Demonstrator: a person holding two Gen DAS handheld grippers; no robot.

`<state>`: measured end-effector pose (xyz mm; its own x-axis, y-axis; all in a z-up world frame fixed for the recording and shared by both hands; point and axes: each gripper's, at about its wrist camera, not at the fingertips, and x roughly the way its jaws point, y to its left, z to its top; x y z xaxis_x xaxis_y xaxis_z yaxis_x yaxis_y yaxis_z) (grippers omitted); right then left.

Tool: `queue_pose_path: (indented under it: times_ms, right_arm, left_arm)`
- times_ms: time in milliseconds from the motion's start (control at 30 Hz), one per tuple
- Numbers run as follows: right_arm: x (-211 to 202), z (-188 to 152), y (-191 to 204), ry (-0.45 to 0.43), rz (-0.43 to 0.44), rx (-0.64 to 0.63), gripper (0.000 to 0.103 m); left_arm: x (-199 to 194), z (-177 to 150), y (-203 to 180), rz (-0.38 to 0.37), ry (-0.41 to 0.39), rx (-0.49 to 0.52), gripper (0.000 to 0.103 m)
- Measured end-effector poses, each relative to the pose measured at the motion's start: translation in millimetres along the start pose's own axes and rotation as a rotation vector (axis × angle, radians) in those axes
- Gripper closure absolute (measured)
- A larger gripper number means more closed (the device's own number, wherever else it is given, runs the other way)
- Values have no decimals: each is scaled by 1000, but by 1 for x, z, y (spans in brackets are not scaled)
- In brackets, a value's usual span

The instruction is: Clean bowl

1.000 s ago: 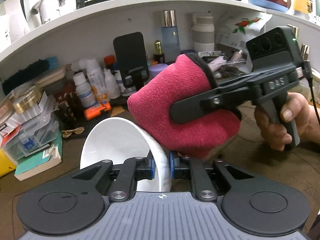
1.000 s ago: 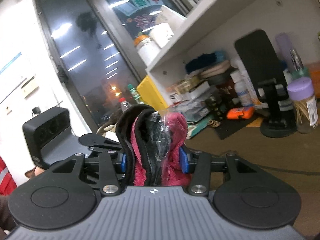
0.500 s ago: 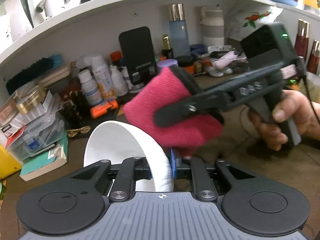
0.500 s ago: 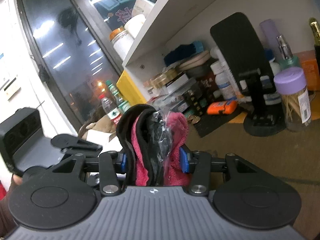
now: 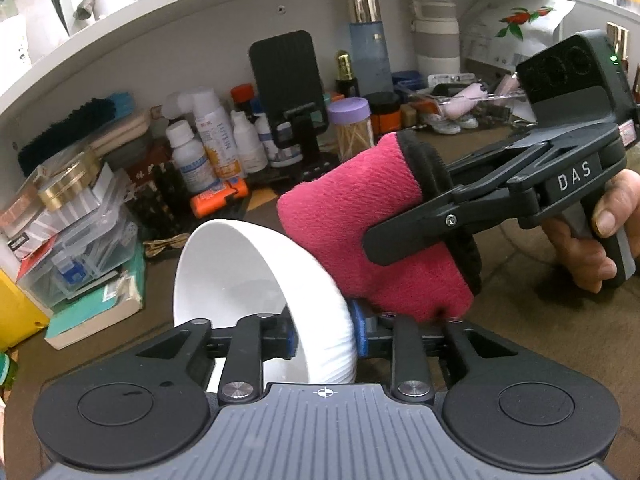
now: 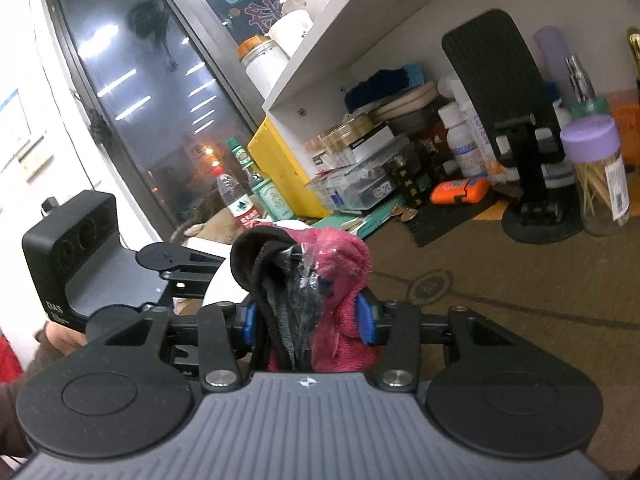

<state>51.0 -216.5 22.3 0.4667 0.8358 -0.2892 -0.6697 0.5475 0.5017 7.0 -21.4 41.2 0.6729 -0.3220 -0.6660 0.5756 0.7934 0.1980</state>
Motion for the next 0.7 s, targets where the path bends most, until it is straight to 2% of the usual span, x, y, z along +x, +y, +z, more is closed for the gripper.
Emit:
queue_pose_path:
  times_ms: [33, 100, 167, 233, 367, 433, 500, 533, 567, 633, 700]
  right_arm:
    - [4, -1, 1, 12, -49, -14, 63]
    - [12, -4, 1, 54, -120, -24, 63]
    - [17, -5, 1, 77, -164, -39, 63]
    - [22, -4, 2, 92, -200, -49, 60]
    - [35, 1, -10, 159, -245, 22, 35]
    - [36, 1, -12, 156, -248, 32, 33]
    - [37, 0, -8, 148, -272, 14, 37]
    - [37, -1, -7, 142, -271, 10, 42]
    - [36, -2, -7, 136, -267, 8, 54]
    - [33, -3, -8, 117, -257, 4, 57]
    - [28, -3, -1, 76, -274, -66, 60]
  left_arm:
    - [-1, -2, 2, 4, -2, 0, 59]
    - [0, -8, 3, 23, 7, 18, 44]
    - [2, -14, 3, 45, 24, 46, 38]
    - [6, -20, 3, 59, 42, 72, 36]
    - [17, -30, 7, 103, 50, 111, 21]
    - [17, -31, 10, 90, 32, 113, 25]
    - [18, -31, 8, 75, 32, 120, 55]
    - [18, -29, 5, 67, 37, 129, 60]
    - [19, -28, 1, 58, 43, 138, 77]
    - [19, -25, -2, 63, 57, 147, 79]
    - [18, -22, -2, 49, 75, 141, 80]
